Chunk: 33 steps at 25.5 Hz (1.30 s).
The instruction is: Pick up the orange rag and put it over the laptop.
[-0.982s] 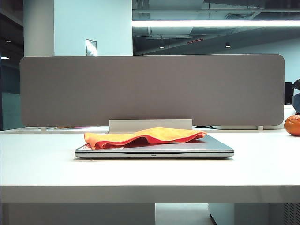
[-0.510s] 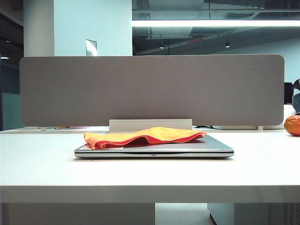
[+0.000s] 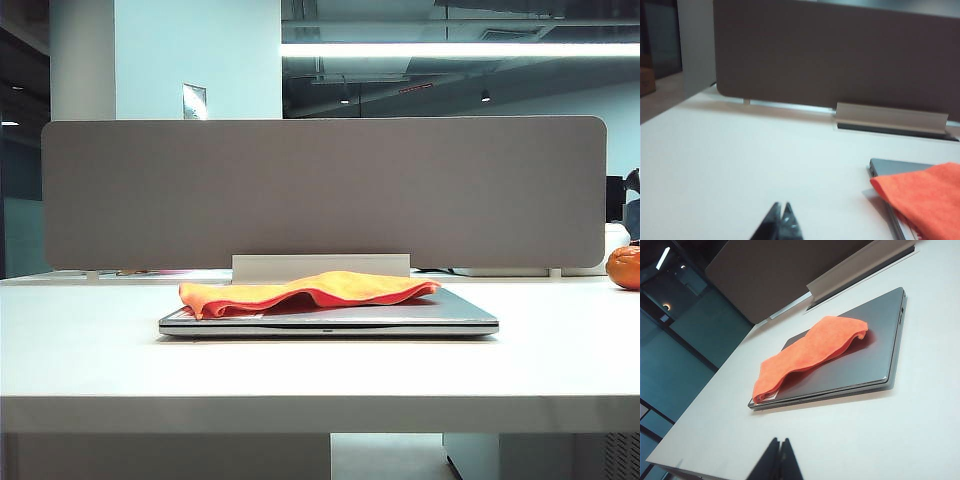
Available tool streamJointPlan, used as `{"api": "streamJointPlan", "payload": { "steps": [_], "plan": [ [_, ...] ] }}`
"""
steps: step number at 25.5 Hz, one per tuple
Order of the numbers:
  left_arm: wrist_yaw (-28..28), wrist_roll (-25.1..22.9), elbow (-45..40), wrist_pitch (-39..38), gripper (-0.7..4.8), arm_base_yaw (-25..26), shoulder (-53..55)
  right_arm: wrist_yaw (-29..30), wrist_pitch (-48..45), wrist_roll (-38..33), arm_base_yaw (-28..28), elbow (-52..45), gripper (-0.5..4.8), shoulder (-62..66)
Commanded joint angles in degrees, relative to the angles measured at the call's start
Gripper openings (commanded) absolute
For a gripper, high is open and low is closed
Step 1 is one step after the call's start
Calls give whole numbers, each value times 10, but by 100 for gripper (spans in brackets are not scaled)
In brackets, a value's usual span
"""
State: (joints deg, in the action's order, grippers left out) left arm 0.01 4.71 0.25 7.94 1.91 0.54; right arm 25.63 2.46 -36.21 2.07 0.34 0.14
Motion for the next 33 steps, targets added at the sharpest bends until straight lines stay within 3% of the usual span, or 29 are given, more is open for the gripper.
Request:
{"api": "streamJointPlan", "payload": {
  "steps": [1,26,28,31,33],
  "plan": [
    [0,-4,2,4,-6,-1,-3,0,-8,3,0,-2,-5,-1],
    [0,-2,2,-6,-6,-1,-3,0,-8,3,0,-2,-5,-1],
    [0,-2,2,-6,-6,-1,-3,-28,-10,68,0,-2,-5,-1],
    [0,-2,2,-6,-6,-1,-3,-165,-12,120,0,-2,-5,-1],
    [0,-2,2,-6,-6,-1,-3,-196,-12,166,0,-3,-5,-1]
  ]
}}
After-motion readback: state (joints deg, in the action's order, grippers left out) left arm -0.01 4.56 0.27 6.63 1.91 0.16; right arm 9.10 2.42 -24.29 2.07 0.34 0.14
